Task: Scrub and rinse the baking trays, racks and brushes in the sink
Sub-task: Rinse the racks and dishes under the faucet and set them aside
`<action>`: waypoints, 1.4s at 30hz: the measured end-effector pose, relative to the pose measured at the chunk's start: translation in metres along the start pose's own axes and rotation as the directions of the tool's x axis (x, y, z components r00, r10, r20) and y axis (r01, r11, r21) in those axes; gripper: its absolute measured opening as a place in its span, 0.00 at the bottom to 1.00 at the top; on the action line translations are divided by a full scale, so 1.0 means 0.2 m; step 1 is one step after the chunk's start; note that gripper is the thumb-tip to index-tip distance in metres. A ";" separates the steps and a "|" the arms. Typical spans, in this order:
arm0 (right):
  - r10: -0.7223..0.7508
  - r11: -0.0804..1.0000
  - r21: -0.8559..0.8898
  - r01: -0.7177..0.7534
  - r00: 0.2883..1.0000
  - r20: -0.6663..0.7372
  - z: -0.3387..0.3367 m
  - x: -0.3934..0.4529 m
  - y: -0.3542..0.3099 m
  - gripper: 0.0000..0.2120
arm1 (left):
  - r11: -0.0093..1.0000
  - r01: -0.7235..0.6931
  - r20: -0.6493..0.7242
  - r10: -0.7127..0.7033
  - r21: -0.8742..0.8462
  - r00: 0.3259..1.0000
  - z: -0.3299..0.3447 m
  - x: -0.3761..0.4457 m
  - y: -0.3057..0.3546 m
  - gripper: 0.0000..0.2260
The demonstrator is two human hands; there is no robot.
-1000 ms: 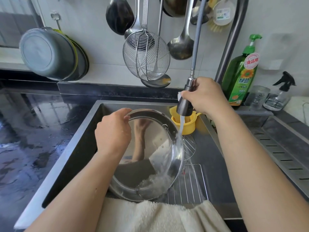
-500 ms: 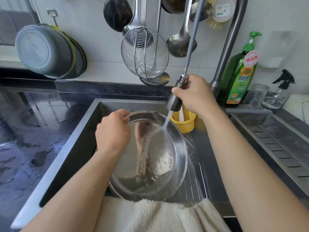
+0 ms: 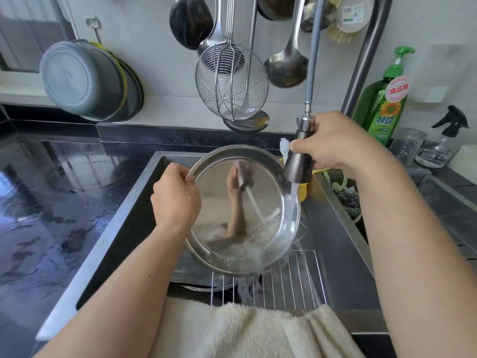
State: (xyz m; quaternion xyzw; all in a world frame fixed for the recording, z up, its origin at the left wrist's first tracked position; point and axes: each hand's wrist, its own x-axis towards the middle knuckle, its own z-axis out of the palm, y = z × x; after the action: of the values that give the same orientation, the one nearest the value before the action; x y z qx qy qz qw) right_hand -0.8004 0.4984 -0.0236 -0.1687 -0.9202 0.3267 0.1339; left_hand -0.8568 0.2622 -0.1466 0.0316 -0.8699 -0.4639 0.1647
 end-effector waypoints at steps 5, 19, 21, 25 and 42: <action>-0.031 0.987 0.161 0.022 0.998 0.055 0.03 -0.04 -0.04 0.09 | 0.996 -0.010 -0.009 0.009 -0.091 1.000 0.02 0.02 0.00 0.02; -0.084 0.917 0.376 0.133 0.986 -0.143 0.26 -0.02 -0.13 0.18 | 0.937 0.276 0.250 -0.221 -0.214 0.943 0.09 0.03 -0.05 0.03; -0.093 0.950 0.277 0.146 0.976 -0.195 0.25 -0.02 -0.12 0.14 | 0.930 0.304 0.264 -0.246 -0.207 0.933 0.09 0.04 -0.05 0.04; -0.101 0.988 0.091 0.129 0.960 -0.262 0.21 0.00 -0.04 0.12 | 0.939 0.303 0.246 -0.259 -0.164 0.934 0.09 0.04 -0.06 0.02; -0.071 0.989 0.136 0.066 0.997 0.036 0.05 -0.05 -0.06 0.12 | 0.989 -0.150 0.079 0.151 -0.018 0.985 0.02 -0.06 0.05 0.09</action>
State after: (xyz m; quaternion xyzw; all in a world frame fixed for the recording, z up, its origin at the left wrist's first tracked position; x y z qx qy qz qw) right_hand -0.7972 0.4808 -0.0253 -0.1208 -0.9039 0.3867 0.1372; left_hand -0.8460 0.2731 -0.1441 -0.0537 -0.8728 -0.4564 0.1642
